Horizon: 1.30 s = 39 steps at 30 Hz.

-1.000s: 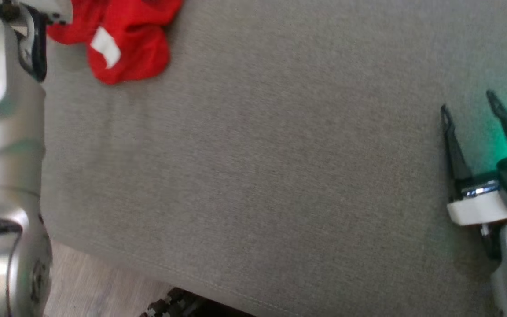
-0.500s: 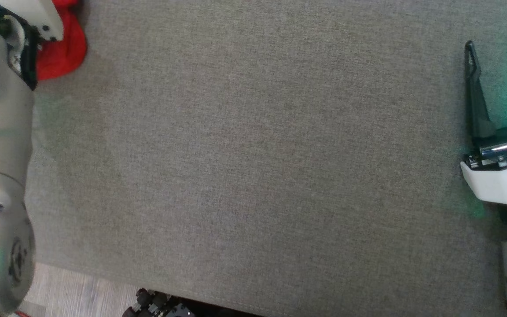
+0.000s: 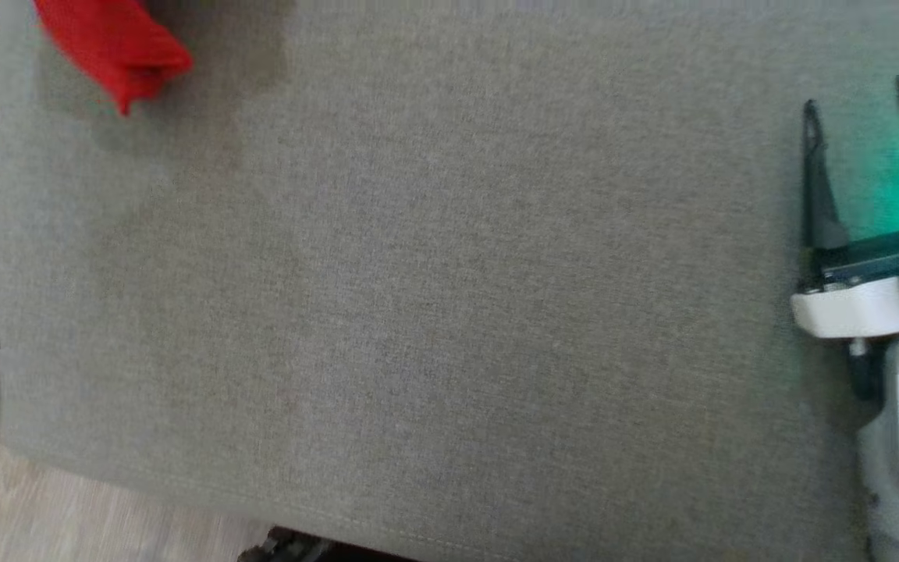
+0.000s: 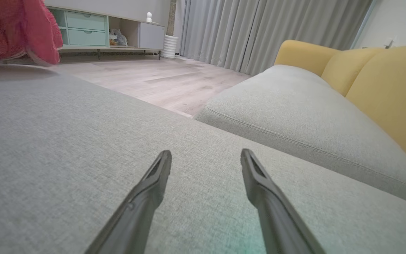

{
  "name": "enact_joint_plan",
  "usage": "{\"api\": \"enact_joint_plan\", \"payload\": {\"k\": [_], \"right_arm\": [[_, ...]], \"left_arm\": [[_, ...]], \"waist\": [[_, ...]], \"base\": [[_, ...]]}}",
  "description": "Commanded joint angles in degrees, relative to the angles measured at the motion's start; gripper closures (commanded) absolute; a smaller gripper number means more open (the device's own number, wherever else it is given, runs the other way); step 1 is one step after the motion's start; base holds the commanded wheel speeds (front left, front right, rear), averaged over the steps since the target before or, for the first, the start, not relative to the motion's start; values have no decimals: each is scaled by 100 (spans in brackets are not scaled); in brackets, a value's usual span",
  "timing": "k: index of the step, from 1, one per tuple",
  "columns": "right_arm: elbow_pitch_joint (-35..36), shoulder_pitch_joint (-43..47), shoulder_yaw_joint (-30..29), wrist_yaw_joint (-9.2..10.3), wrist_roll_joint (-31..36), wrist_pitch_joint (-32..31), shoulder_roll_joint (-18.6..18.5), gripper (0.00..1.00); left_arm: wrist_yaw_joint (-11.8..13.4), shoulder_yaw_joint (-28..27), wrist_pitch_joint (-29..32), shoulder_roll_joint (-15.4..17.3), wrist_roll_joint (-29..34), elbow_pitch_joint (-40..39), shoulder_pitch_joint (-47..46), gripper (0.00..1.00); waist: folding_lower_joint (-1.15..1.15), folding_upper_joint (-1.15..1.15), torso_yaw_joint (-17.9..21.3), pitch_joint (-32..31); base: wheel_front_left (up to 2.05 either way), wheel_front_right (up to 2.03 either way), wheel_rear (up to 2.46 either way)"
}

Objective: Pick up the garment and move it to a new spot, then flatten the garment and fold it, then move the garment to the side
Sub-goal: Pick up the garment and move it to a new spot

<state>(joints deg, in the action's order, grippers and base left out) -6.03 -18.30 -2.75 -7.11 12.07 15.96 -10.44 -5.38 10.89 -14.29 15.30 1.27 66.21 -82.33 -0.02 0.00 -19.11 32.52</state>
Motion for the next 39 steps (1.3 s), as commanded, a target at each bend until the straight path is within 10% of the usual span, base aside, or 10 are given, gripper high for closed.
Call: {"api": "enact_joint_plan", "payload": {"k": [1,10,18,25,34,35,36,39], "right_arm": [[-182,302,211,-37,-61,-96,178,0],[-363,422,275,-37,-224,-96,640,0],[-167,571,328,-37,-571,-96,752,0],[91,502,333,-37,-1244,-96,755,0],[123,432,430,-37,-1441,-96,756,0],[110,437,448,-37,-1458,-96,756,0],[107,446,462,-37,-1472,-96,756,0],[83,509,441,-37,-1520,-96,756,0]], "left_arm": [[-28,13,-64,431,79,-269,-295,100],[-206,944,-70,209,-99,-1415,-424,100],[-210,2587,91,138,-1515,-2507,-353,100],[-202,3657,460,26,-2316,-3280,491,100],[244,4232,-11,-913,-2416,-2677,2448,100],[307,4314,-43,-970,-2328,-2624,2629,71],[391,4302,-59,-1022,-2316,-2630,2822,0],[762,4093,-67,-1091,-2044,-3241,3318,0]], "waist": [[2,0,212,-388],[2,0,1010,-1469],[2,0,2113,-2051],[2,0,2970,-1885],[2,0,3490,-1315],[2,0,3525,-1290],[2,0,3543,-1269],[2,0,3463,-1262]], "base": [[0,0,0],[0,0,0],[0,0,0],[0,0,0],[0,0,0],[0,0,0],[0,0,0],[0,0,0]]}}
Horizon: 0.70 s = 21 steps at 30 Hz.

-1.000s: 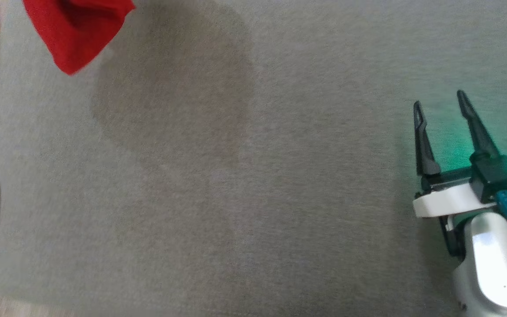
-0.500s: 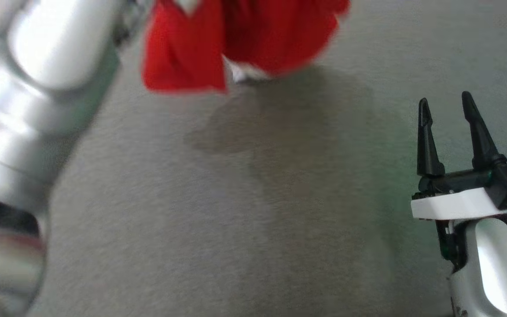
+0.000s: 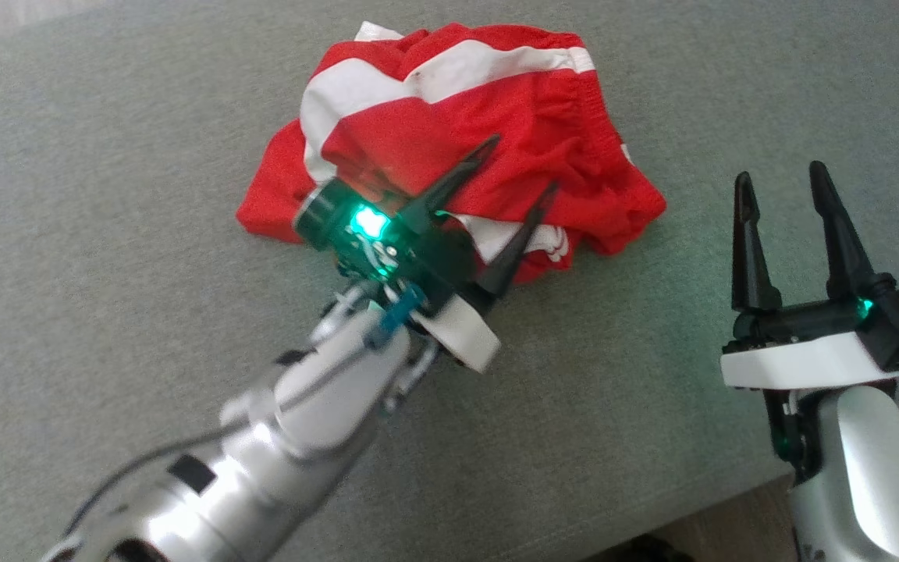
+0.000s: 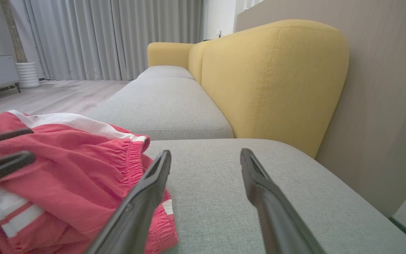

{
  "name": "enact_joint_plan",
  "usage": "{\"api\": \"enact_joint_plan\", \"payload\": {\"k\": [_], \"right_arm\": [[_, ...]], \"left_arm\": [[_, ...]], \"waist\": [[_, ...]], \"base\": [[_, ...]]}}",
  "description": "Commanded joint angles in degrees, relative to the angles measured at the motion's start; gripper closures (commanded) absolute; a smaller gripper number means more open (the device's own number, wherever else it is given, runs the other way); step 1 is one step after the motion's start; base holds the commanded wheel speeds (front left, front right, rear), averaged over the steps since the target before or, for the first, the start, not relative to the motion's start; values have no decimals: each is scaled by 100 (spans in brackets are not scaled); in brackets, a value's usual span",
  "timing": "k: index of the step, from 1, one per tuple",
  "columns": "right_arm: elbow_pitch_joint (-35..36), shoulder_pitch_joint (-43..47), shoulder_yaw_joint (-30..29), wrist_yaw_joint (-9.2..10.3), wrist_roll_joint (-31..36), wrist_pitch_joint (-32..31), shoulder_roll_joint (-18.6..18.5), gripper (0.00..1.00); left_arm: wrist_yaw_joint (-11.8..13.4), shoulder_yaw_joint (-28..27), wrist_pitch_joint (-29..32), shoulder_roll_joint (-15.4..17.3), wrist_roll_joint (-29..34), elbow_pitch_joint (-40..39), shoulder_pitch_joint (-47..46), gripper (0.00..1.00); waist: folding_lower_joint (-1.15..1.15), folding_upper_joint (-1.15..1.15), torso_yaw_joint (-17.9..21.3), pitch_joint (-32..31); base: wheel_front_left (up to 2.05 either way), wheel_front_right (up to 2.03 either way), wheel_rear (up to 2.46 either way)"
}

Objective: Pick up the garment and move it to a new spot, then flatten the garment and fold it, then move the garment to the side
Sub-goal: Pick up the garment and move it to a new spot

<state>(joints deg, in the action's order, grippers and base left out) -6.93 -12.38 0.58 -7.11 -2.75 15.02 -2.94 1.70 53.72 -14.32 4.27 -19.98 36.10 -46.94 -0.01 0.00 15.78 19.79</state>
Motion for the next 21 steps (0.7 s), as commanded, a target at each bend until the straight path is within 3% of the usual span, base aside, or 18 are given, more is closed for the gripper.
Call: {"api": "enact_joint_plan", "payload": {"k": [1,2,3,9,14,21], "right_arm": [[161,-53,81,-37,-37,-2,6,0],[128,30,11,-37,-23,-2,6,0],[106,82,-21,-37,-8,-2,6,0],[82,253,-27,-37,175,-2,6,0],[149,239,-6,-37,229,-2,6,0],[217,151,128,-37,241,-2,6,0]], "left_arm": [[223,-258,-65,14,234,-480,-47,0],[531,-389,-66,21,489,-976,327,0],[654,-438,-66,23,591,-1221,526,0],[871,-511,-67,273,820,-1925,1633,0],[710,-652,-47,289,450,-1532,2039,0],[540,-722,290,21,90,-562,1603,0]], "waist": [[1,0,-91,-14],[1,0,-259,-115],[1,0,-355,-183],[1,0,-786,-487],[1,0,-883,-431],[1,0,-645,-103]], "base": [[0,0,0],[0,0,0],[0,0,0],[0,0,0],[0,0,0],[0,0,0]]}}
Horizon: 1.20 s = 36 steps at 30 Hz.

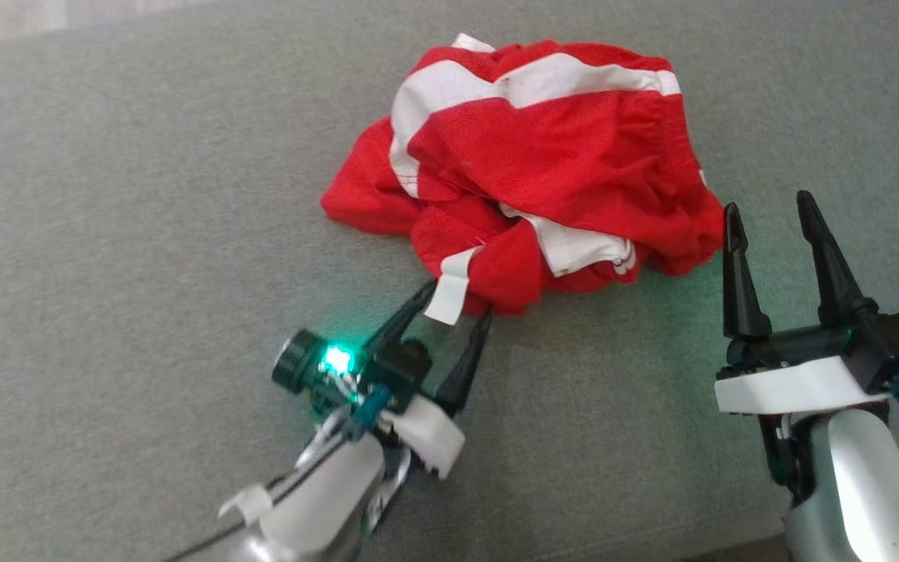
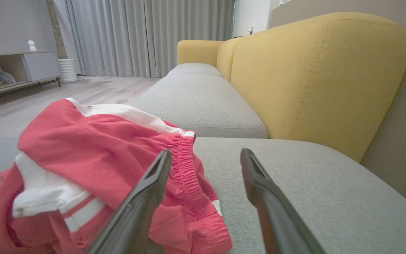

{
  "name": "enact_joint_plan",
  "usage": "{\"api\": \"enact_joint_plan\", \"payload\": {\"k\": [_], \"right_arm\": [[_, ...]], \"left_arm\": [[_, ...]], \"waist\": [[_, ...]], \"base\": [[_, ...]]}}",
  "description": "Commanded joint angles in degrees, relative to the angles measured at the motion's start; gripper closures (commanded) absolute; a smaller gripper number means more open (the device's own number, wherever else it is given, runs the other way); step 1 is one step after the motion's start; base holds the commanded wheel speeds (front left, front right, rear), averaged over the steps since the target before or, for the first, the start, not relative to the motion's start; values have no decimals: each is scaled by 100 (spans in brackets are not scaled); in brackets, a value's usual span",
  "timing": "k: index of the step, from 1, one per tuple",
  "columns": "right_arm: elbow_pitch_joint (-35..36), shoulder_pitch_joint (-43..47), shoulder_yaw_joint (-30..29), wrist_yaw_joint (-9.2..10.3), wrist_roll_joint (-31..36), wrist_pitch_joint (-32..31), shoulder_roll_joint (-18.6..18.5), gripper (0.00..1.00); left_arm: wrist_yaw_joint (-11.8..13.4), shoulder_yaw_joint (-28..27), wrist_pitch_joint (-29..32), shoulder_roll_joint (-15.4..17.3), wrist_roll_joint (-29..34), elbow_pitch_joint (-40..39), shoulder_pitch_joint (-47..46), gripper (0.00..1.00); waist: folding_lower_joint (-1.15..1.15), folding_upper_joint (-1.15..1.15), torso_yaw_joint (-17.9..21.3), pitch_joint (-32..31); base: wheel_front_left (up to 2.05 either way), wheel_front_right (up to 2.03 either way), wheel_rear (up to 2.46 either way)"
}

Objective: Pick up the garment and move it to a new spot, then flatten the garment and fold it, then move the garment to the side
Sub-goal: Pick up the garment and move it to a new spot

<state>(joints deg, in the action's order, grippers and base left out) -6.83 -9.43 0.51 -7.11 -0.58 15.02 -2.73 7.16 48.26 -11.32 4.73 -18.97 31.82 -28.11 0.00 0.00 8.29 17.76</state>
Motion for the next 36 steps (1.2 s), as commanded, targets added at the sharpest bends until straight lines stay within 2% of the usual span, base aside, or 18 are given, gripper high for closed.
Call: {"api": "enact_joint_plan", "payload": {"k": [1,7,9,10,11,15,20,25,26,29,32,36], "right_arm": [[215,-163,144,-37,24,-2,-15,0],[283,-241,114,-37,32,-2,-15,0],[291,-256,119,-37,45,-2,-15,0],[294,-266,130,-37,50,-2,-15,0],[309,-275,151,-37,62,-2,-15,0],[349,-317,200,-37,71,-2,-15,0],[383,-328,200,-37,15,-2,-15,0],[326,-245,272,-37,-122,-2,-15,0],[302,-191,288,-37,-162,-2,-15,0],[257,-118,298,-37,-169,-2,-15,0],[234,-57,294,-37,-166,-2,-15,0],[213,15,331,-37,-134,-2,-15,0]], "left_arm": [[-32,-172,-19,-54,-32,-5,-381,0],[-161,-146,-253,-152,-73,568,-990,0],[-312,-124,-289,-168,-178,742,-1137,0],[-464,-74,-311,-174,-214,787,-1226,0],[-597,-17,-334,-177,-203,805,-1334,100],[-620,42,-362,-181,18,797,-1641,100],[-647,-95,-366,-138,525,-129,-1729,100],[-640,-400,-366,235,949,-1244,-1714,100],[-632,-569,-367,405,1055,-1701,-1745,100],[-663,-847,-367,645,1117,-2287,-1834,100],[-797,-1161,-367,880,1028,-2632,-2035,100],[-992,-1582,-367,1294,979,-2643,-2634,100]], "waist": [[0,0,150,151],[0,0,328,405],[0,0,348,451],[0,0,362,472],[0,0,379,492],[0,0,409,540],[0,0,287,426],[0,0,99,23],[0,0,-11,-145],[0,0,-196,-373],[0,0,-389,-547],[0,0,-611,-701]], "base": [[0,0,0],[0,0,0],[0,0,0],[0,0,0],[0,0,0],[0,0,0],[0,0,0],[0,0,0],[0,0,0],[0,0,0],[0,0,0],[0,0,0]]}}
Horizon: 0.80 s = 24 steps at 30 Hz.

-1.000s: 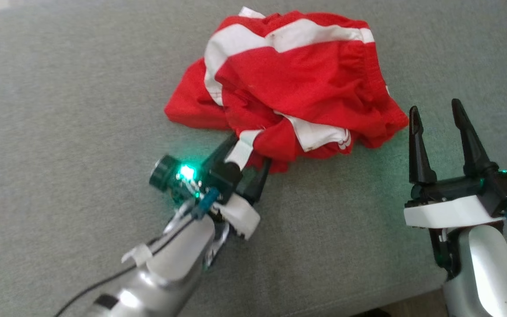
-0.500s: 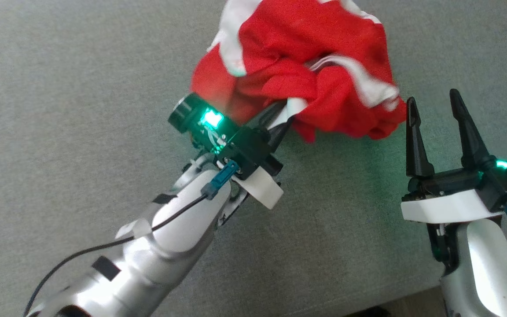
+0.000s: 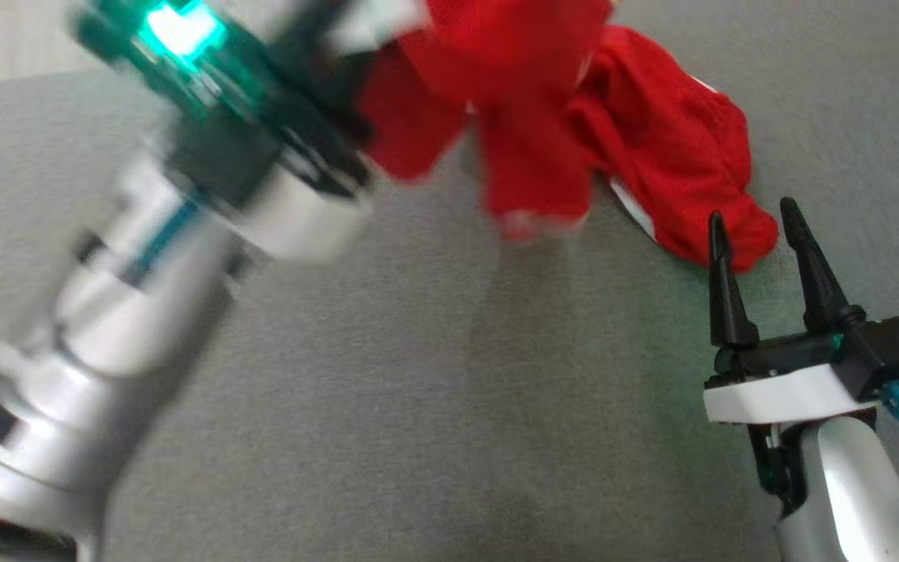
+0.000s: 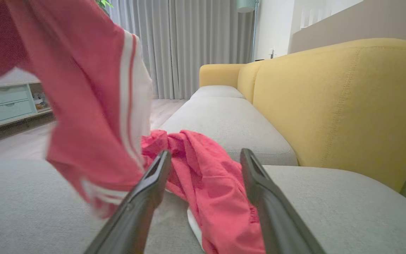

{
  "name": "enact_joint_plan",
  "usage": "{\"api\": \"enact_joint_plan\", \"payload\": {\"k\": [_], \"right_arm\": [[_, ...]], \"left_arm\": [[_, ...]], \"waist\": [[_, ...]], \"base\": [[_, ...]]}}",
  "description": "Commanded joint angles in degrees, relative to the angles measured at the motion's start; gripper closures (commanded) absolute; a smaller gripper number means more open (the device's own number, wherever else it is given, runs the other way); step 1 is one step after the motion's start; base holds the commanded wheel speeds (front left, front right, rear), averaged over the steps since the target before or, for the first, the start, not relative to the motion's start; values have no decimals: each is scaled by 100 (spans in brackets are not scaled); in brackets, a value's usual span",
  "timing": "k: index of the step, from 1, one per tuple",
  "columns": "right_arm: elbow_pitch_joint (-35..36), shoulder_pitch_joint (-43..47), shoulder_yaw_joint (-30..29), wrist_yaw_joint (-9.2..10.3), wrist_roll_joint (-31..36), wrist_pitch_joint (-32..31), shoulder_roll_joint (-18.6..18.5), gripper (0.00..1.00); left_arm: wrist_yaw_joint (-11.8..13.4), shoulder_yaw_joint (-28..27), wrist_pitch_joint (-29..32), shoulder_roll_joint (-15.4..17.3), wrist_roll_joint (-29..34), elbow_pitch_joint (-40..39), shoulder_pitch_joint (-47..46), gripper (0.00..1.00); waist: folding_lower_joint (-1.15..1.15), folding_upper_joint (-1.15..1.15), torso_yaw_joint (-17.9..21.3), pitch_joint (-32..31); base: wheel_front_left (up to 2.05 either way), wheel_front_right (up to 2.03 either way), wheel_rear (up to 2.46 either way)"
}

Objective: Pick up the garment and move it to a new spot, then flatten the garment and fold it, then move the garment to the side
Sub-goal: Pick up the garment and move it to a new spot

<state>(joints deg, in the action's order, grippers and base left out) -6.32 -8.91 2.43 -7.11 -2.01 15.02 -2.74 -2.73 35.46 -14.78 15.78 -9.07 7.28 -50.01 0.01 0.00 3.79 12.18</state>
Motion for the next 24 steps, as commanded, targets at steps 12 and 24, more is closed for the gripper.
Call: {"api": "enact_joint_plan", "payload": {"k": [12,24], "right_arm": [[205,45,7,-37,242,-2,-14,0],[137,54,-237,-37,338,-2,-14,0]], "left_arm": [[-180,-1262,438,1634,136,842,-2080,100],[521,-1876,77,2145,-48,2264,-1200,100]], "waist": [[-1,0,-891,-2],[-1,0,-1713,222]], "base": [[0,0,0],[0,0,0]]}}
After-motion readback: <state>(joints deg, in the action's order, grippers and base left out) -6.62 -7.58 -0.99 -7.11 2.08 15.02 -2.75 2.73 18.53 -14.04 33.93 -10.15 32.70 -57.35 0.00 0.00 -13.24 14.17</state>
